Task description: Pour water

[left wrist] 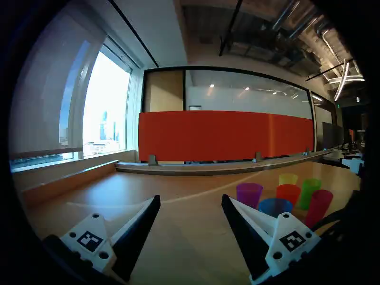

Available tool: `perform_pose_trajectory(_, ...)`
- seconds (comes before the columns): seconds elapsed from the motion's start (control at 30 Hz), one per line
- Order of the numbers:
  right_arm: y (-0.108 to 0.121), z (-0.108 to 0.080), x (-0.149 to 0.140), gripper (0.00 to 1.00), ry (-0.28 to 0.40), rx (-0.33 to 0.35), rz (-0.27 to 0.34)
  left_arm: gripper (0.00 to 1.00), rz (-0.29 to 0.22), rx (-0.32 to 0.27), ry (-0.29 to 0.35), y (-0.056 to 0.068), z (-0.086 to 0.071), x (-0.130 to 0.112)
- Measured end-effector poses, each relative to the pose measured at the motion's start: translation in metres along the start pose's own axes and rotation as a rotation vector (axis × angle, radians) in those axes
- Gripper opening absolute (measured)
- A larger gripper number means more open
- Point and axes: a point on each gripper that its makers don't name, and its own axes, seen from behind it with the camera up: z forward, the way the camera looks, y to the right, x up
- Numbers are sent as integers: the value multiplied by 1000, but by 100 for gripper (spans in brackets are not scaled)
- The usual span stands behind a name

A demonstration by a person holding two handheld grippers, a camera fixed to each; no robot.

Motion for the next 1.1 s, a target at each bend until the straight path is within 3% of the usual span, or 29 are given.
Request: perform_pose_trajectory(1.1, 2, 0, -1, 99, -2, -7, 1, 96, 0, 0, 0, 0, 0, 0)
